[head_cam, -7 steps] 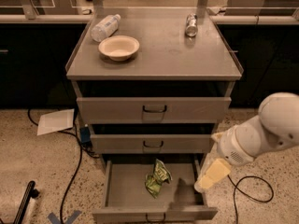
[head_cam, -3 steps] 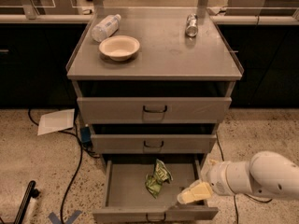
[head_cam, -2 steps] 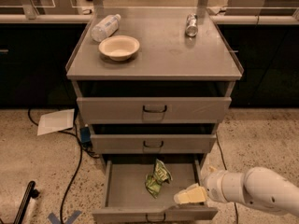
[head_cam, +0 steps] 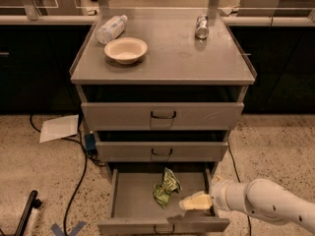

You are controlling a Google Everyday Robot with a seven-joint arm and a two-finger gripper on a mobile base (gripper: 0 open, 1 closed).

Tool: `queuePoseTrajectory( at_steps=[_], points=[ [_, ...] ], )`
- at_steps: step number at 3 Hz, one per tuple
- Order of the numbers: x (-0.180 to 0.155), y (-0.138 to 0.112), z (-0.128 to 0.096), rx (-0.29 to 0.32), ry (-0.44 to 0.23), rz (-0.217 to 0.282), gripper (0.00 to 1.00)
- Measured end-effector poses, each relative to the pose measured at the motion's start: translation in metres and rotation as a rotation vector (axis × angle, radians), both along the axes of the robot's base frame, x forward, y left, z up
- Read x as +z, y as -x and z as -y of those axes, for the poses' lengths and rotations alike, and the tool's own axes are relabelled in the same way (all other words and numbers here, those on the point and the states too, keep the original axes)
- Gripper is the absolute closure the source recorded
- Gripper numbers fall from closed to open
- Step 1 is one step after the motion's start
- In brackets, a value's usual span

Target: Pick green jalapeno chip bag from bottom drawer and place on counter

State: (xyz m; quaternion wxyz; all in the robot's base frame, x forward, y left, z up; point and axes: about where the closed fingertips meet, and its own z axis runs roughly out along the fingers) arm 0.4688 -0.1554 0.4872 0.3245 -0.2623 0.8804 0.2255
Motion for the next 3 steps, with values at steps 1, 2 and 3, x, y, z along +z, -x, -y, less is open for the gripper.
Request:
queuePoseTrajectory(
  at_steps=[1, 2, 3],
  points=[
    [-0.028, -0.005, 0.001, -0.059, -0.005, -0.003, 0.00],
    [-0.083, -0.023, -0.002, -0.149, -0.021, -0.010, 0.00],
    [-0.130, -0.037, -0.010, -0.191, -0.051, -0.030, 0.00]
  ],
)
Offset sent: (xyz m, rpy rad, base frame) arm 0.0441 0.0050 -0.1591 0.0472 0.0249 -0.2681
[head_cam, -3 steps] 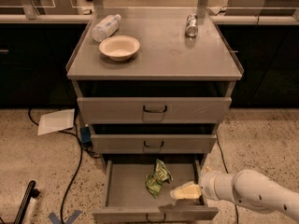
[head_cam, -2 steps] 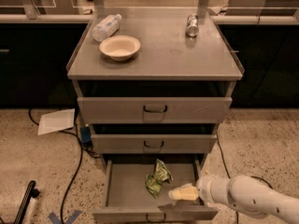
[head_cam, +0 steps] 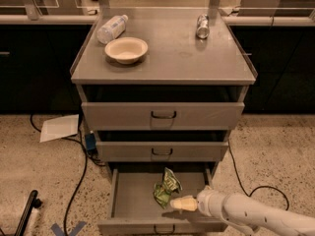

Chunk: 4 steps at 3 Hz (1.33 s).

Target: Pick green jalapeno chip bag from bottom drawer and place on counter

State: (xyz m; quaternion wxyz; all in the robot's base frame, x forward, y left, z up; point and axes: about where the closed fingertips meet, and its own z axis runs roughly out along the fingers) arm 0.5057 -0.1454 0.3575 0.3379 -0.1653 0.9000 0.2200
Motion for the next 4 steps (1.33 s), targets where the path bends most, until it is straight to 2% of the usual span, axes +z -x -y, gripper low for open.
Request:
queuePoseTrajectory(
  at_steps=[1, 2, 3, 4],
  points=[
    [-0.030, -0.018, -0.015, 0.003, -0.010, -0.007, 0.00],
    [-0.059, -0.032, -0.034, 0.036, -0.021, -0.068, 0.00],
    [-0.060, -0.035, -0.041, 0.053, -0.020, -0.069, 0.00],
    [-0.074, -0.035, -0.039, 0.014, -0.030, -0.076, 0.00]
  ],
)
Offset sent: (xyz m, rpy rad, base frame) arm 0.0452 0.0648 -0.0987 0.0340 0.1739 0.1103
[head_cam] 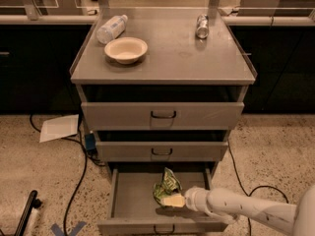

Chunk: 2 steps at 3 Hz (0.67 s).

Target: Pick green jalapeno chip bag from bottom drawer and place on counter

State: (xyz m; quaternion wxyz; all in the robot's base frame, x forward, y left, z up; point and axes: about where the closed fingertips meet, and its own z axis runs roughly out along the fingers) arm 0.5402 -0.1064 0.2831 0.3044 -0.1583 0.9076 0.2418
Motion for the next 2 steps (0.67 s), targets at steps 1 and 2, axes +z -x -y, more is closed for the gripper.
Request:
queuePoseTrajectory(
  at_steps=[1, 2],
  points=[
    [-0.026, -0.017, -0.002, -0.023, 0.007, 0.022, 0.00],
    [-0.047, -0.037, -0.003, -0.033, 0.014, 0.042, 0.00]
  ],
)
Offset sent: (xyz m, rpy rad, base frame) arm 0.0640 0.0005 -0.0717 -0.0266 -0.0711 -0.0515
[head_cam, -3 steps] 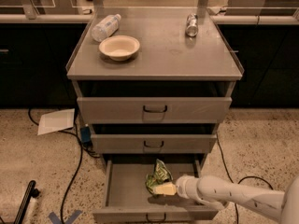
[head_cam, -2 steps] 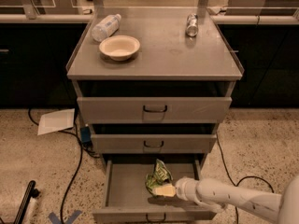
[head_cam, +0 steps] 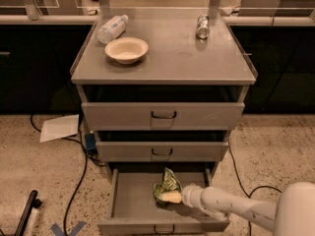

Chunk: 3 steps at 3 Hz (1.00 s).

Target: Pick green jalapeno chip bag from bottom drawer and place on counter

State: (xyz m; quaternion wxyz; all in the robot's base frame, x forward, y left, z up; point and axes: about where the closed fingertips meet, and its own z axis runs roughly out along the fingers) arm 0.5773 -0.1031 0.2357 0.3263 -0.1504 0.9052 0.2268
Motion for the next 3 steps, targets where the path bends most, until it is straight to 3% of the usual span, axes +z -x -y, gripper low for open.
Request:
queuePoseTrajectory(
  at_steps=[2, 3],
  points=[
    [-0.046, -0.031, -0.025, 0.052, 0.021, -0.011, 0.00],
    [-0.063, -0.047, -0.053, 0.098, 0.007, -0.017, 0.00]
  ],
)
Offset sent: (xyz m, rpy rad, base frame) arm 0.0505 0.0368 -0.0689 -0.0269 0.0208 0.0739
